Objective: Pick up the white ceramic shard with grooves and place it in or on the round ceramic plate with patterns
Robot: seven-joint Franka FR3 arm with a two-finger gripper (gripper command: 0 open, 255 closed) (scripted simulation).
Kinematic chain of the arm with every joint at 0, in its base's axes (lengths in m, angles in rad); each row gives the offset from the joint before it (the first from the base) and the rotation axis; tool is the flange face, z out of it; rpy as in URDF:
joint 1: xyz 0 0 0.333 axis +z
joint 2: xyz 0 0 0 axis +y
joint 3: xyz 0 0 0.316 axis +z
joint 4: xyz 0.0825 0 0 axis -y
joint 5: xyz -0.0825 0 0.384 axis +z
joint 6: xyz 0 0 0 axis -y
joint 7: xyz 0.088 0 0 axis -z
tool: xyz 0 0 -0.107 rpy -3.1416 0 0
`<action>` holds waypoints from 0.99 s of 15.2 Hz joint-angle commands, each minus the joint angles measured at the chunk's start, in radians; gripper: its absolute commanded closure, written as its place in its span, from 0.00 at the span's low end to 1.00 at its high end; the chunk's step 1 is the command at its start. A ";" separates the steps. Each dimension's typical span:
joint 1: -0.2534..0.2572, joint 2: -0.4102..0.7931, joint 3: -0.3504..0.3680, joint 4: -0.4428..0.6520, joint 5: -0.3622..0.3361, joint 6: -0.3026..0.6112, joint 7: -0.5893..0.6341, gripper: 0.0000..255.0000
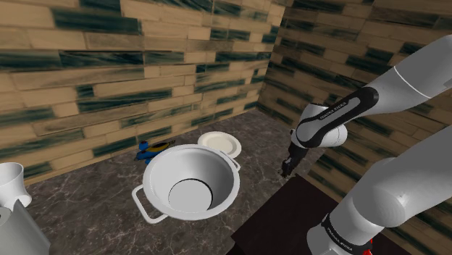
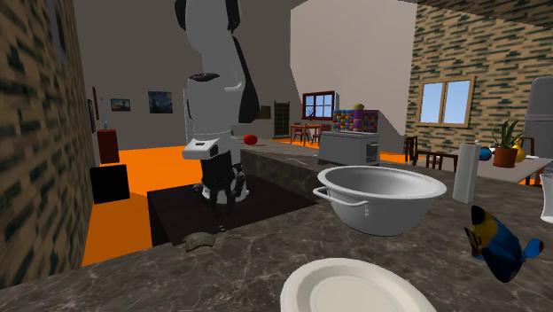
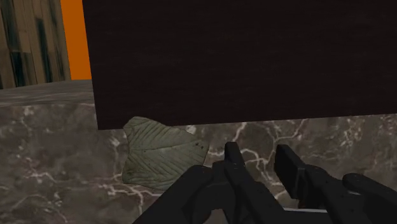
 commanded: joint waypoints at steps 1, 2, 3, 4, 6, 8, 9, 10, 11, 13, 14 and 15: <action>0.000 0.000 0.000 0.000 0.000 0.000 0.000 1.00; 0.000 0.000 0.000 0.000 0.000 0.000 0.000 1.00; 0.000 0.000 0.000 0.000 0.000 0.000 0.000 1.00; 0.000 0.000 0.000 0.000 0.000 0.000 0.000 1.00; 0.000 0.000 0.000 0.000 0.000 0.000 0.000 1.00; 0.000 0.000 0.000 0.000 0.000 0.000 0.000 1.00; 0.000 0.000 0.000 0.000 0.000 0.000 0.000 0.00; 0.002 0.024 -0.029 0.013 -0.069 0.008 -0.170 0.00; 0.012 0.052 -0.061 0.029 -0.136 0.023 -0.337 0.00; 0.040 0.117 -0.117 0.066 -0.247 0.076 -0.673 0.00; 0.058 0.153 -0.140 0.086 -0.289 0.112 -0.843 0.00; 0.068 0.172 -0.151 0.096 -0.308 0.134 -0.937 0.00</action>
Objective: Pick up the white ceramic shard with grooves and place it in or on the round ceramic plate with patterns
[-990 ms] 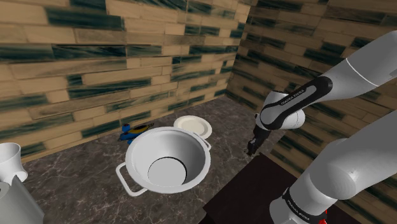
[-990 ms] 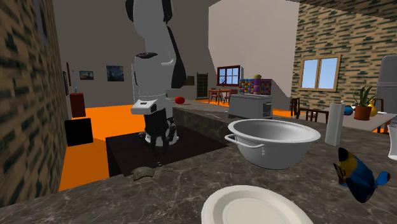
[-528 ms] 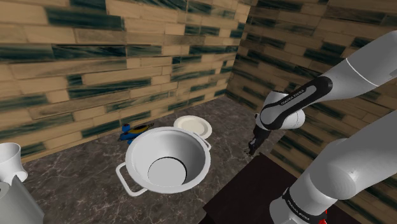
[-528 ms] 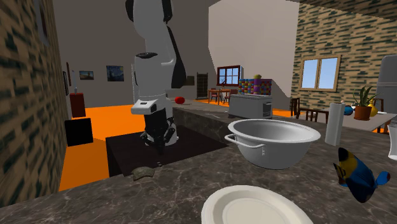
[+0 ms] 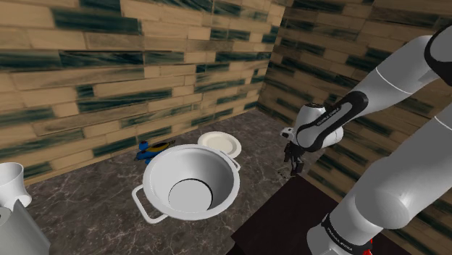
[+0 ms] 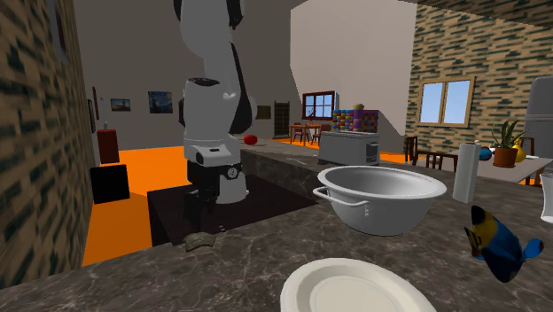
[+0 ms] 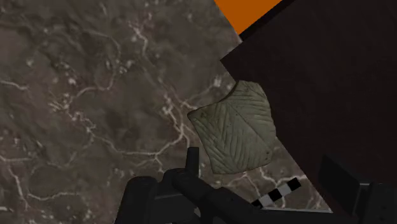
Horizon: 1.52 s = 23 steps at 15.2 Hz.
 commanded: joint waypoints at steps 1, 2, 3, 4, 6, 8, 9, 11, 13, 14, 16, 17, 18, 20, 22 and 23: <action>0.015 0.046 -0.021 0.011 -0.030 0.050 -0.168 0.00; 0.020 0.070 -0.024 0.011 -0.014 0.074 -0.179 0.00; 0.025 0.095 -0.025 0.012 0.005 0.097 -0.192 0.00; 0.030 0.120 -0.025 0.012 0.028 0.121 -0.208 0.00; 0.036 0.172 -0.017 0.014 0.089 0.167 -0.249 0.00; 0.031 0.212 0.004 0.016 0.148 0.203 -0.290 0.00; 0.028 0.212 0.006 0.016 0.147 0.203 -0.289 0.00; 0.028 0.212 0.006 0.016 0.147 0.203 -0.289 0.00; 0.028 0.212 0.006 0.016 0.147 0.203 -0.289 0.00; 0.028 0.212 0.006 0.016 0.147 0.203 -0.289 0.00; 0.028 0.212 0.006 0.016 0.147 0.202 -0.288 1.00; 0.028 0.212 0.006 0.016 0.147 0.202 -0.288 1.00; 0.028 0.212 0.006 0.016 0.147 0.202 -0.288 1.00; 0.028 0.212 0.006 0.016 0.147 0.202 -0.288 1.00; 0.028 0.212 0.006 0.016 0.147 0.202 -0.288 1.00; 0.028 0.212 0.006 0.016 0.147 0.202 -0.288 1.00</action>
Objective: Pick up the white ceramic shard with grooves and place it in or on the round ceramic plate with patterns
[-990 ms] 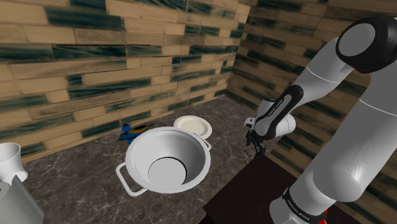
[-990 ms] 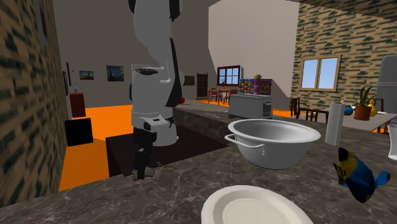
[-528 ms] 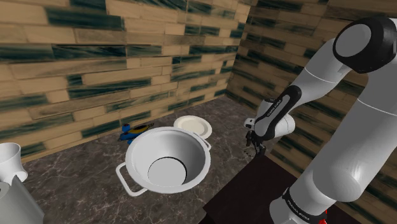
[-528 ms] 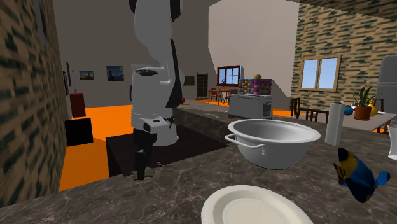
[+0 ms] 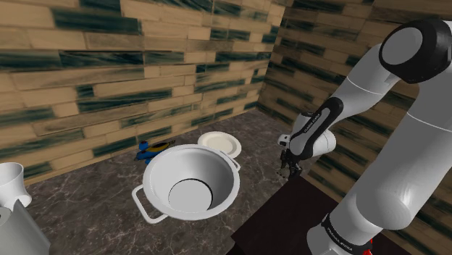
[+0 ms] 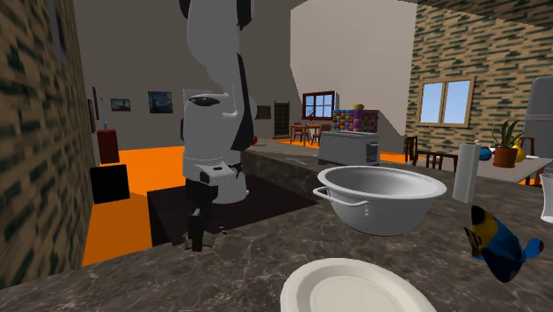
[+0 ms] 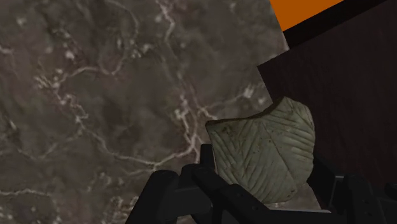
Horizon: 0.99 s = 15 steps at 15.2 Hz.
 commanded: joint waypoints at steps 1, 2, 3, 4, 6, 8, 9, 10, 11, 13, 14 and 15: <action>0.000 0.000 0.000 0.000 0.000 0.000 0.000 1.00; 0.000 0.000 0.000 0.000 0.000 0.000 0.000 1.00; 0.008 -0.025 -0.019 -0.002 -0.038 -0.022 0.025 1.00; 0.013 -0.051 -0.034 -0.003 -0.073 -0.045 0.047 1.00; 0.010 -0.104 -0.047 -0.005 -0.133 -0.091 0.086 1.00; -0.001 -0.155 -0.048 -0.006 -0.177 -0.139 0.112 1.00; -0.007 -0.180 -0.046 -0.006 -0.193 -0.163 0.122 1.00; -0.013 -0.204 -0.043 -0.006 -0.206 -0.187 0.130 1.00; -0.019 -0.228 -0.040 -0.006 -0.218 -0.211 0.136 1.00; -0.029 -0.276 -0.032 -0.005 -0.234 -0.258 0.145 1.00; -0.033 -0.298 -0.028 -0.004 -0.240 -0.281 0.148 1.00; -0.038 -0.321 -0.023 -0.003 -0.245 -0.304 0.151 1.00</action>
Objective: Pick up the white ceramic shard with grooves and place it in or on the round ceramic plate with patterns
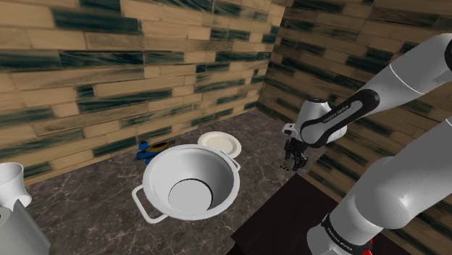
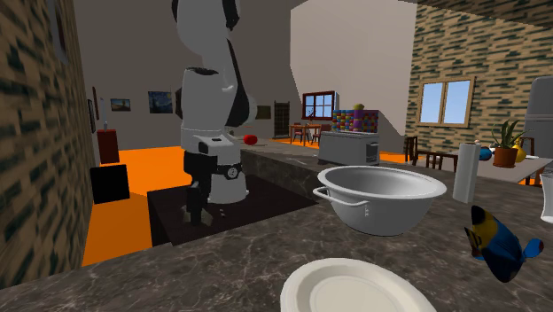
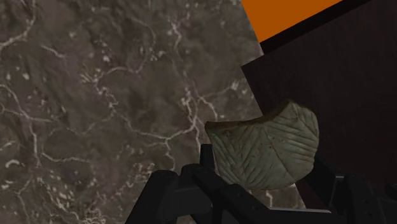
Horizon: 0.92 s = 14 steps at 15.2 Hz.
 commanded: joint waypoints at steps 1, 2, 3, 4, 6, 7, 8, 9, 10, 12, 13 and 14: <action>-0.010 -0.046 0.008 0.001 -0.012 -0.048 0.005 1.00; -0.014 -0.068 0.013 0.002 -0.015 -0.071 0.006 1.00; -0.017 -0.089 0.017 0.004 -0.017 -0.093 0.007 1.00; -0.018 -0.098 0.019 0.005 -0.018 -0.104 0.007 1.00; 0.041 -0.041 0.038 0.053 0.045 -0.098 0.025 1.00; 0.069 -0.013 0.046 0.079 0.077 -0.096 0.031 1.00; 0.095 0.016 0.054 0.106 0.108 -0.096 0.035 1.00; 0.119 0.045 0.063 0.133 0.139 -0.097 0.038 1.00; 0.141 0.074 0.072 0.162 0.170 -0.099 0.040 1.00; 0.179 0.133 0.090 0.222 0.230 -0.106 0.041 1.00; 0.195 0.162 0.099 0.254 0.259 -0.112 0.040 1.00; 0.209 0.190 0.110 0.286 0.286 -0.118 0.040 1.00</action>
